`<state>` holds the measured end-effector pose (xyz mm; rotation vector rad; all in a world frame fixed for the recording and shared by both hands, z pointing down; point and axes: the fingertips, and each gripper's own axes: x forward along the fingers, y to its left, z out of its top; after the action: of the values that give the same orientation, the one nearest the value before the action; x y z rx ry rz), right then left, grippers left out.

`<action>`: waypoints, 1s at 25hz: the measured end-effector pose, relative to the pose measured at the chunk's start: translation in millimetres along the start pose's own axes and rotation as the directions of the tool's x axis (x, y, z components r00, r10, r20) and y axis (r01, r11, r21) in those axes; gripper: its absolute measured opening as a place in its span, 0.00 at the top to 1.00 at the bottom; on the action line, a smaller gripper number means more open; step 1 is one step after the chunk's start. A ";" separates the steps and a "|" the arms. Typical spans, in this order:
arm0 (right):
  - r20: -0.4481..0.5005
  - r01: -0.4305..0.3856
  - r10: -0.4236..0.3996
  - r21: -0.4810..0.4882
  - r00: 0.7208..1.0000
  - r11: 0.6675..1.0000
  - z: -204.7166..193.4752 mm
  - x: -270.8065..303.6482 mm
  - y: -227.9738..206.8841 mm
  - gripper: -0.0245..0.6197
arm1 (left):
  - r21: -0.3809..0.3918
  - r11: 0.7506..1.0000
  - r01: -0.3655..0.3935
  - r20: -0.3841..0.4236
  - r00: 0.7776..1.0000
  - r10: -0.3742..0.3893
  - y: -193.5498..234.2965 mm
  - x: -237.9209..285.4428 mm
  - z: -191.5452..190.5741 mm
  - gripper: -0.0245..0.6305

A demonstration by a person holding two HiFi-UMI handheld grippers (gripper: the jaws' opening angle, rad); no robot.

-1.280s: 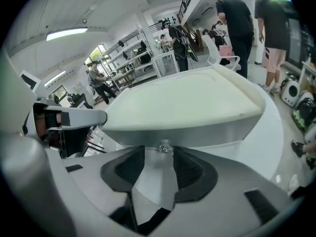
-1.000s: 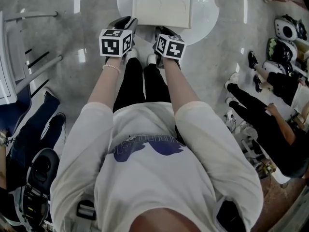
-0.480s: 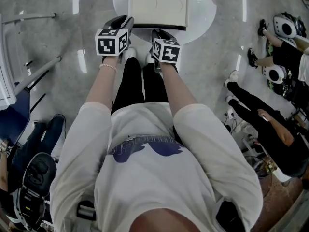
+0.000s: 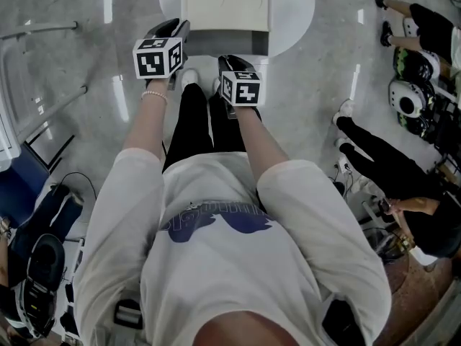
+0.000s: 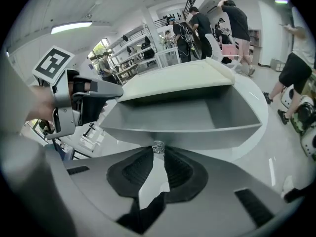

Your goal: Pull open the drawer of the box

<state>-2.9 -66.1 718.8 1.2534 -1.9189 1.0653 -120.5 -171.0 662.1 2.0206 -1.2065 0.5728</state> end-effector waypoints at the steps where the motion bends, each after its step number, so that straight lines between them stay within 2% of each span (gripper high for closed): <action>1: -0.002 -0.003 0.003 0.001 1.000 1.000 -3.2 -1.4 0.6 0.86 | 0.000 1.000 -0.002 0.001 1.000 0.002 0.1 -0.2 -0.1 0.81; 13: -0.001 -0.015 0.015 -0.007 1.000 1.000 -13.0 -1.6 -1.3 0.85 | 0.001 1.000 -0.016 0.007 1.000 0.016 -0.1 1.2 -1.5 0.81; 15: 0.001 -0.021 0.021 -0.003 1.000 1.000 -12.3 -2.0 -0.1 0.81 | 0.000 1.000 -0.016 0.008 1.000 0.016 -0.1 1.4 -1.0 0.81; 17: 0.000 -0.037 0.037 0.011 0.999 0.999 -11.7 -5.0 -0.1 0.73 | 0.000 1.000 -0.018 0.011 1.000 0.018 -0.2 1.3 0.1 0.81; 19: 0.016 -0.064 0.064 0.026 0.998 0.998 -8.8 -15.6 -3.1 0.71 | -0.001 1.000 -0.022 0.015 1.000 0.022 -0.1 -0.3 0.0 0.81; 21: 0.042 -0.086 0.085 0.002 0.995 0.996 -3.4 -34.5 -12.0 0.71 | -0.001 1.000 -0.026 0.029 0.999 0.027 -0.4 -3.9 0.1 0.81; 23: 0.062 -0.081 0.085 -0.053 0.994 0.995 4.9 -57.8 -28.3 0.71 | 0.002 0.999 -0.032 0.049 0.998 0.032 -0.8 -11.9 1.8 0.81; 25: 0.121 -0.055 0.063 -0.073 0.991 0.996 25.2 -85.1 -50.4 0.72 | 0.004 0.999 -0.045 0.083 0.996 0.044 -0.8 -26.8 8.8 0.81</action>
<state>74.0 -62.0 651.6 1.2563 -2.0794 0.9614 -132.1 -162.1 637.9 2.0442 -1.3028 0.5188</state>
